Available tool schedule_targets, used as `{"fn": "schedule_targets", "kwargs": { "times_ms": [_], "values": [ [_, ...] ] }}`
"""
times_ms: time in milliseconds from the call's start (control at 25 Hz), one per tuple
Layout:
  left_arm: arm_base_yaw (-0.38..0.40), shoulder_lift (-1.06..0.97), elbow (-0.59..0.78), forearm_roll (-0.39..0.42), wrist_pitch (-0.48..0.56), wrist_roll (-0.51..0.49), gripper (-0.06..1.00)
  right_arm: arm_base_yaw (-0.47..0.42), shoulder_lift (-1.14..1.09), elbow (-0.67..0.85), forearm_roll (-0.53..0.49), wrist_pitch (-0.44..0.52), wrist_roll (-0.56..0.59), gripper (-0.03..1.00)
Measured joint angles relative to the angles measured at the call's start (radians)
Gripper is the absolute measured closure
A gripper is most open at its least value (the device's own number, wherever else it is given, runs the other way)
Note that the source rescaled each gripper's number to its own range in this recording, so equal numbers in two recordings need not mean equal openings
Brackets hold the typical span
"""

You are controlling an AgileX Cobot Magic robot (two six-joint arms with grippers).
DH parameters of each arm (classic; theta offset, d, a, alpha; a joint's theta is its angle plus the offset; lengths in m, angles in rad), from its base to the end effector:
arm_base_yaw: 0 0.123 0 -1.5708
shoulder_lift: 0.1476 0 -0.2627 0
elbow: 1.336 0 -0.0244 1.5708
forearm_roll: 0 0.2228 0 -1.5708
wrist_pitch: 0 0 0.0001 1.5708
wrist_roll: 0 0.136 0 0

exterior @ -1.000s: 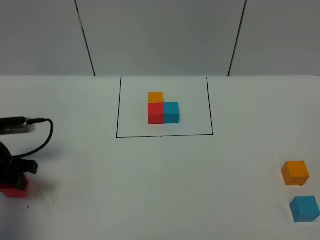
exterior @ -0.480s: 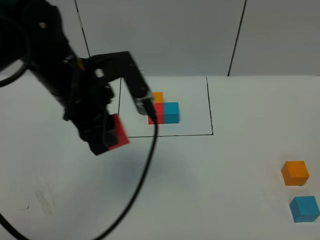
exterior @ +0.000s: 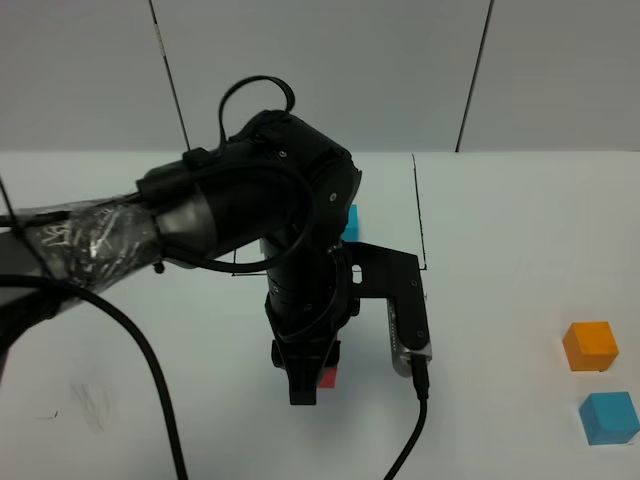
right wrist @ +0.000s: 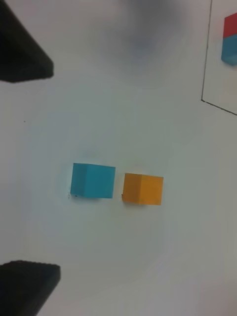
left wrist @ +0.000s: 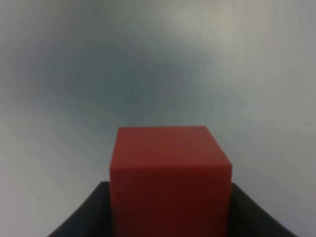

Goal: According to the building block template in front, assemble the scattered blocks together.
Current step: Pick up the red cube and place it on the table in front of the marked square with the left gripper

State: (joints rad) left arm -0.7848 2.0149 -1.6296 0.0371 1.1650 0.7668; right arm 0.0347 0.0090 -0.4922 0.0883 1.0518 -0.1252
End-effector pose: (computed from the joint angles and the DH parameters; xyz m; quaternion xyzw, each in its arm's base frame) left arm 0.2730 -0.2661 0.1638 0.7037 0.7082 0.0169 0.0540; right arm 0.0347 0.0116 0.2421 -0.0694 0.8516 0.0207 0.5191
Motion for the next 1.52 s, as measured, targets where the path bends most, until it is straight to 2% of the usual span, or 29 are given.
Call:
{"fn": "schedule_targets", "kwargs": {
  "times_ms": [240,480,800,1120,1280,1520],
  "values": [
    [0.0,0.075,0.016,-0.003,-0.122,-0.042,0.94,0.0,0.0,0.0,0.0,0.0,0.0,0.43],
    [0.0,0.106,0.101,-0.003,-0.229,-0.047,0.94,0.0,0.0,0.0,0.0,0.0,0.0,0.43],
    [0.0,0.106,0.189,0.064,-0.291,-0.074,0.94,0.0,0.0,0.0,0.0,0.0,0.0,0.43],
    [0.0,0.086,0.213,0.073,-0.32,-0.121,0.94,0.0,0.0,0.0,0.0,0.0,0.0,0.43],
    [0.007,0.029,0.315,0.067,-0.392,-0.126,0.94,0.0,0.0,0.0,0.0,0.0,0.0,0.43],
    [0.068,-0.076,0.468,0.01,-0.531,-0.123,0.94,0.0,0.0,0.0,0.0,0.0,0.0,0.43]
  ]
}}
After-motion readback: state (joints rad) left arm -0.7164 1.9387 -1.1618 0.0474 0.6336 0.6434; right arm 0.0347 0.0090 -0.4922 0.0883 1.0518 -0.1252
